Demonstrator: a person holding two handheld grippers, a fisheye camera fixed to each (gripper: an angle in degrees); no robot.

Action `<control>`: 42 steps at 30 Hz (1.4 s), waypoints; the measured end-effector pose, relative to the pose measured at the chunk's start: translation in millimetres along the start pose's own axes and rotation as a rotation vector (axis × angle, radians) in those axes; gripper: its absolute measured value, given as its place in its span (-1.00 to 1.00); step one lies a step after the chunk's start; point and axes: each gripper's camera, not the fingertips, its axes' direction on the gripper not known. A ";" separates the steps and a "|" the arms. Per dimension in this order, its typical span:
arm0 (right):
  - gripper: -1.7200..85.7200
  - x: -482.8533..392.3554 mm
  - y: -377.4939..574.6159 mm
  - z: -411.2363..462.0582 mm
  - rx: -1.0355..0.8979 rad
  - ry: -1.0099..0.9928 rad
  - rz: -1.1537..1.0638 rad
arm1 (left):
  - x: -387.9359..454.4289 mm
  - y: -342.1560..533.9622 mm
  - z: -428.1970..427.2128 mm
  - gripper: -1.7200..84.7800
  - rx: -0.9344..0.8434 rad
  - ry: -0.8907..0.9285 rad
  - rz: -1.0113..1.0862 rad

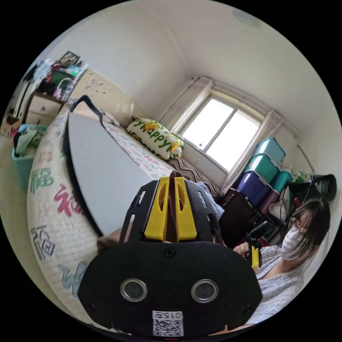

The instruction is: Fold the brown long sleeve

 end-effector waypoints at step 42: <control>-0.81 23.2 -59.0 163.5 -0.274 0.160 -0.052 | -64.5 74.9 -21.4 -0.66 -0.088 -0.221 -0.258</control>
